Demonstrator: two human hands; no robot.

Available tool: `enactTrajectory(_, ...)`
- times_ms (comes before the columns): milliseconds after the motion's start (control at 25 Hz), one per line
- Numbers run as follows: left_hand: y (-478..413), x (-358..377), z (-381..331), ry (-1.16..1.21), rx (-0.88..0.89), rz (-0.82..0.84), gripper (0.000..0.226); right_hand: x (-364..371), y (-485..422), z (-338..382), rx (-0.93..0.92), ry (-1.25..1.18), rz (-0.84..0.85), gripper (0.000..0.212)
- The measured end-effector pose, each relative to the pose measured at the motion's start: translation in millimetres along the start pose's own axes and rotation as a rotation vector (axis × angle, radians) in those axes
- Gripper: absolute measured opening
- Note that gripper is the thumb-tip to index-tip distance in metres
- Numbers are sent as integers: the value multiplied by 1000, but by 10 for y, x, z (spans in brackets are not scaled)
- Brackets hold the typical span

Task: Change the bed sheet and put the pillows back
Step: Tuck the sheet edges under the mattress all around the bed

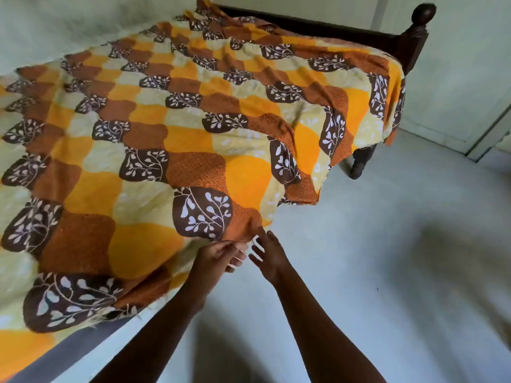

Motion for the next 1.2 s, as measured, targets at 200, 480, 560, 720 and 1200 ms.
enactTrajectory(200,288,-297,328,770,-204,-202,20,321,-106,-207,19,52,117,52)
enactTrajectory(480,170,-110,270,1355,-215,-214,51,158,-137,-67,-39,190,-154,16)
enactTrajectory(560,88,-130,336,1461,-195,-265,52,203,-192,-61,-59,234,-188,19)
enactTrajectory(720,18,-97,399,1540,-164,-223,53,243,-120,131,-197,601,-252,30)
enactTrajectory(1200,41,-199,242,1686,-109,158,61,761,174,231,-170,-379,137,48)
Point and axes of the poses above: each hand's wrist, its own y-axis away from the middle knuckle, its own x-axis out of the palm, z = x × y, the point moved 9 cm from there along -y, towards the middle knuckle, and after that the axes turned 3 degrees about -x, right-handed, at the moved point
